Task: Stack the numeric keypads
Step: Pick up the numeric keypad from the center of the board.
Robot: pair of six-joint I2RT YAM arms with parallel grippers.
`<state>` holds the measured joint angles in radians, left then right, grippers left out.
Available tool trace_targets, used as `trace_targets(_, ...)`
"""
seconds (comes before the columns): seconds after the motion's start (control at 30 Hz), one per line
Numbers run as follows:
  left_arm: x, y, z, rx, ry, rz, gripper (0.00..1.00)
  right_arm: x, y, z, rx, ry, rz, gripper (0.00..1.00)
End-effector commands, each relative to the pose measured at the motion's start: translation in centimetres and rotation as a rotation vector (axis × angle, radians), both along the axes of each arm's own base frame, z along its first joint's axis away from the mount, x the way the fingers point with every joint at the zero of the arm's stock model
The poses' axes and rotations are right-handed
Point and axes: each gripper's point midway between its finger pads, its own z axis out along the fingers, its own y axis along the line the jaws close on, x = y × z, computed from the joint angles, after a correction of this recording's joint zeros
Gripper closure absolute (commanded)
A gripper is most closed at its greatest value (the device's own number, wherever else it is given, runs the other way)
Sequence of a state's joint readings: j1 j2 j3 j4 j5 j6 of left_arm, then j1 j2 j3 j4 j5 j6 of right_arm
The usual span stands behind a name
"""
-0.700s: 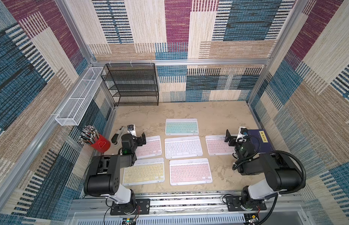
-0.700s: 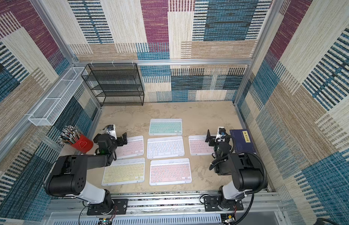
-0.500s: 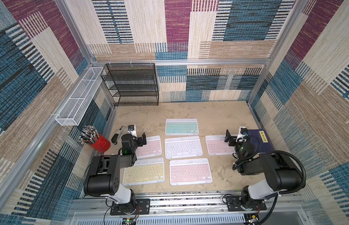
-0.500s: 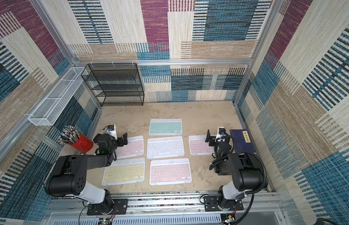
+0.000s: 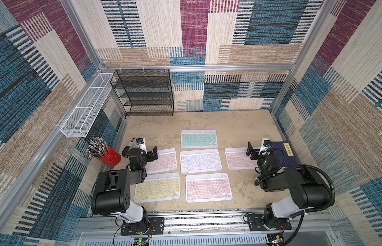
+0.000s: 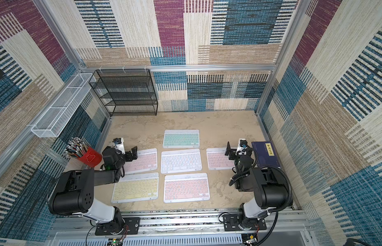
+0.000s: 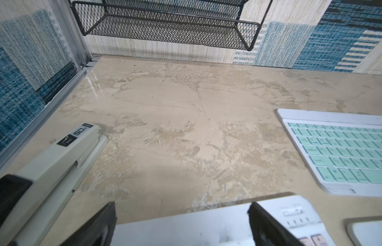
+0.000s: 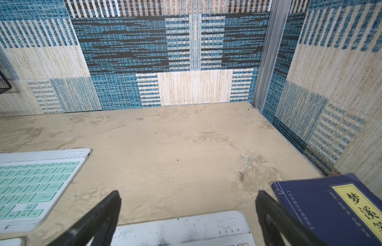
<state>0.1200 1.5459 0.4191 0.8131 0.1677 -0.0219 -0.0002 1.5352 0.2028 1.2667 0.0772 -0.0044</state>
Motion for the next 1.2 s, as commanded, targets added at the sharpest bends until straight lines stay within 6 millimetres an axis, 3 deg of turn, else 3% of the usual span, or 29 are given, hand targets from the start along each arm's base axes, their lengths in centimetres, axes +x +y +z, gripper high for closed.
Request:
trace_targets(0.0,0.2,-0.4,0.6,-0.020,-0.030,-0.019,0.01,0.1,0.3,0.7,-0.001,-0.028,0.017,0.01)
trace_targets(0.9,0.3,-0.8,0.8,-0.003,-0.030,-0.038,0.01,0.4,0.6,0.6,-0.004,-0.017,0.040,0.01)
trace_targets(1.0,0.0,-2.3,2.7,0.010,-0.046,-0.116,0.01,0.3,0.6,0.6,-0.003,-0.018,0.044,0.01)
trace_targets(1.1,-0.9,0.1,4.7,-0.019,0.028,0.071,0.01,0.5,0.6,1.3,-0.004,-0.036,0.040,0.01)
trace_targets(1.17,-0.9,-0.1,6.3,-0.070,0.027,0.080,0.01,2.1,0.0,2.1,0.005,0.034,0.006,0.01)
